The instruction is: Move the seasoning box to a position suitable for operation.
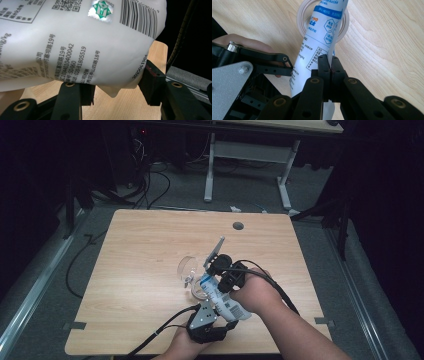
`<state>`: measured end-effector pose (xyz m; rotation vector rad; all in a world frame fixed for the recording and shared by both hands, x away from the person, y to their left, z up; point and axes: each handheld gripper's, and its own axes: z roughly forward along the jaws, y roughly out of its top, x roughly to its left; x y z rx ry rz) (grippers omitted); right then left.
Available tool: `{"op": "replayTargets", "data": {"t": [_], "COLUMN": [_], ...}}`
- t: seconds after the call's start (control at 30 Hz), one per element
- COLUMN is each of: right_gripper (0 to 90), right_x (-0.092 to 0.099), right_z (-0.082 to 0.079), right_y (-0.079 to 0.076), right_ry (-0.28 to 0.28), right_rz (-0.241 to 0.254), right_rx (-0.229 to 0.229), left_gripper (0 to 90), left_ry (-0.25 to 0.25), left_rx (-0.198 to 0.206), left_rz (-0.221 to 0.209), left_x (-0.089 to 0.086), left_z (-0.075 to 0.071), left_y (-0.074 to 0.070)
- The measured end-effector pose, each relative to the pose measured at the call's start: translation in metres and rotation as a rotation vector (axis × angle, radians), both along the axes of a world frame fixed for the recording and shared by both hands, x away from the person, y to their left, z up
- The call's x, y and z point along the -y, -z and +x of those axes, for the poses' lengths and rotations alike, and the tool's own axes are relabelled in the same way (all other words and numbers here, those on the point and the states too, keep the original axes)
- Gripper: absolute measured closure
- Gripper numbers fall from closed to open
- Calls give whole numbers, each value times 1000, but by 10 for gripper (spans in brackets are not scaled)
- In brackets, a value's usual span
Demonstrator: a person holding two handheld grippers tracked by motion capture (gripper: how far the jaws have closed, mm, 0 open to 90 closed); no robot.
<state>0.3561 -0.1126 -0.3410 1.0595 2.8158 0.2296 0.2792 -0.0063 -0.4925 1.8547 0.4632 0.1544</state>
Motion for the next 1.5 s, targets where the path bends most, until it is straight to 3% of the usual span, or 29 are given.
{"op": "replayTargets", "data": {"t": [0.5, 1.07, 1.5], "right_gripper": [899, 900, 900], "right_x": [0, 0, 1], "right_z": [4, 4, 2], "right_y": [4, 0, -2], "right_ry": [6, 15, 31], "right_rz": [1, -12, -11], "right_rx": [1, 12, 10], "left_gripper": [522, 511, 511], "left_ry": [3, -1, -6], "left_rx": [-1, 44, 48], "left_rz": [-2, -5, -14], "left_x": [0, -1, -1], "left_z": [0, -5, -8], "left_y": [-1, -3, -4]}}
